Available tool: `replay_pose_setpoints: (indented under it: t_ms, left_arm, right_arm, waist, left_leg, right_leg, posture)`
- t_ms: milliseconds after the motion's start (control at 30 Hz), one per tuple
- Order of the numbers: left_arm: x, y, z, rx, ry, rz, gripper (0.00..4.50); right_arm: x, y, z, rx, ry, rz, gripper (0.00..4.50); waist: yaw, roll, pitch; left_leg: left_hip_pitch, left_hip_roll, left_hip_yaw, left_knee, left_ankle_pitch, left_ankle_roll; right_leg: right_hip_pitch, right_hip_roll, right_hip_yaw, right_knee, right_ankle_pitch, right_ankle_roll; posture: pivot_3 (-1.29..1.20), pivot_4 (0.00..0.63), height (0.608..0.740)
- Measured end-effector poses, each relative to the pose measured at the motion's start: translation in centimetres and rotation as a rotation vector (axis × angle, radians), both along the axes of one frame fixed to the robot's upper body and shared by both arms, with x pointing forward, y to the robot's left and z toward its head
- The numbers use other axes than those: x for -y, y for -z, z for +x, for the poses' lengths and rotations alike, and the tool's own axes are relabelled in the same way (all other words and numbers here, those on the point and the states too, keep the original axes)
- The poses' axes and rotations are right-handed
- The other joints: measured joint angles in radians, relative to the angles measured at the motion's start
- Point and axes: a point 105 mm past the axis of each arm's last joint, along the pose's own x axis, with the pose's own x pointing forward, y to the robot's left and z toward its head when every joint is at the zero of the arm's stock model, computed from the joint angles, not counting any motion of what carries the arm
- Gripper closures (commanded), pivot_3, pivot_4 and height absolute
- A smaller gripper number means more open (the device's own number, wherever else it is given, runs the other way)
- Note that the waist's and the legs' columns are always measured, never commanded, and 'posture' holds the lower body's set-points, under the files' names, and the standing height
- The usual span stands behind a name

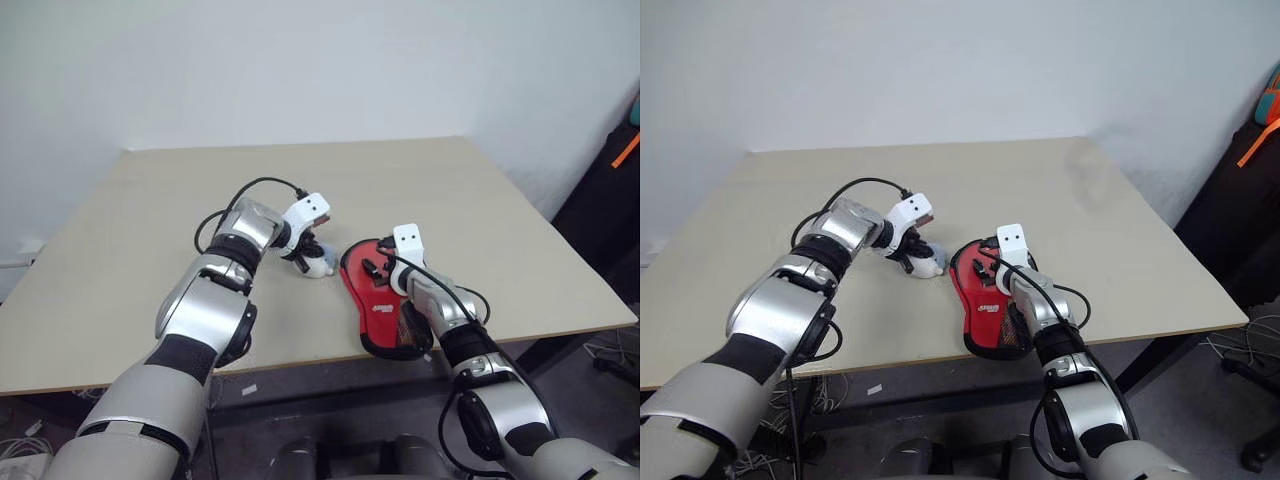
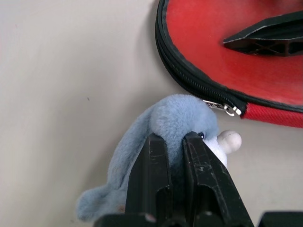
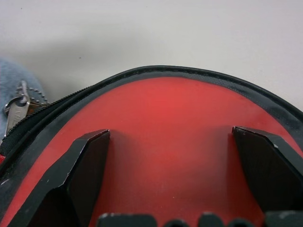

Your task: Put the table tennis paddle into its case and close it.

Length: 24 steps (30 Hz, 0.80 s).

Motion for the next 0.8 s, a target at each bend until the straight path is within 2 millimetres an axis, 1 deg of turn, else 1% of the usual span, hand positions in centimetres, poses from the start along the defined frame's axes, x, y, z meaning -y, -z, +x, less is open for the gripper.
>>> replay_pose_setpoints:
  t_ms: [67, 167, 333, 533, 667, 800]
  left_arm:
    - [0.0, -0.1, 0.2, 0.018, 0.004, 0.026, 4.49]
    - [0.2, -0.8, 0.7, 0.061, 0.009, 0.061, 4.49]
    - [1.5, -1.4, 1.1, 0.099, 0.0, 0.048, 4.49]
    - [2.4, -1.2, 1.4, 0.124, -0.064, 0.007, 4.49]
    - [3.6, -1.3, 1.6, 0.16, -0.069, -0.02, 4.49]
    - [4.1, -1.4, 2.0, 0.223, -0.08, 0.001, 4.49]
  right_arm:
    - [0.0, 0.0, 0.0, -0.001, 0.001, 0.0, 0.0]
    - [0.0, 0.0, 0.0, -0.001, 0.003, 0.0, 0.0]
    - [0.1, -0.1, 0.0, 0.0, 0.005, 0.002, 0.0]
    - [0.2, 0.0, -0.1, 0.001, 0.01, 0.003, 0.0]
    - [0.2, 0.0, -0.1, 0.003, 0.017, 0.001, 0.0]
    - [0.3, 0.0, -0.1, 0.004, 0.023, 0.001, 0.0]
  waist:
    - [0.0, 0.0, 0.0]
    - [0.0, 0.0, 0.0]
    - [0.0, 0.0, 0.0]
    - [0.002, -0.001, 0.001]
    - [0.002, -0.001, 0.001]
    - [0.005, -0.001, 0.001]
  left_leg:
    - [0.0, 0.0, 0.0, 0.0, 0.0, 0.0]
    - [0.0, 0.0, 0.0, 0.0, 0.0, 0.0]
    - [-0.001, 0.0, -0.001, 0.0, 0.0, 0.0]
    - [-0.001, -0.002, -0.002, 0.0, 0.0, 0.001]
    - [-0.001, -0.003, -0.003, 0.0, -0.001, 0.001]
    - [-0.001, -0.005, -0.004, 0.0, -0.001, 0.001]
  right_leg:
    - [0.0, 0.0, 0.0, 0.0, 0.0, 0.0]
    - [0.0, 0.0, 0.0, 0.0, 0.0, 0.0]
    - [0.0, -0.001, 0.0, 0.0, 0.0, 0.0]
    - [0.0, -0.003, -0.002, 0.0, 0.0, 0.0]
    - [0.0, -0.005, -0.003, 0.0, 0.0, 0.0]
    - [0.0, -0.006, -0.005, 0.0, 0.0, 0.0]
  posture:
    - [0.0, 0.0, 0.74]
    - [0.0, 0.0, 0.74]
    - [0.0, 0.0, 0.74]
    - [0.0, 0.0, 0.74]
    - [0.0, 0.0, 0.74]
    - [0.0, 0.0, 0.74]
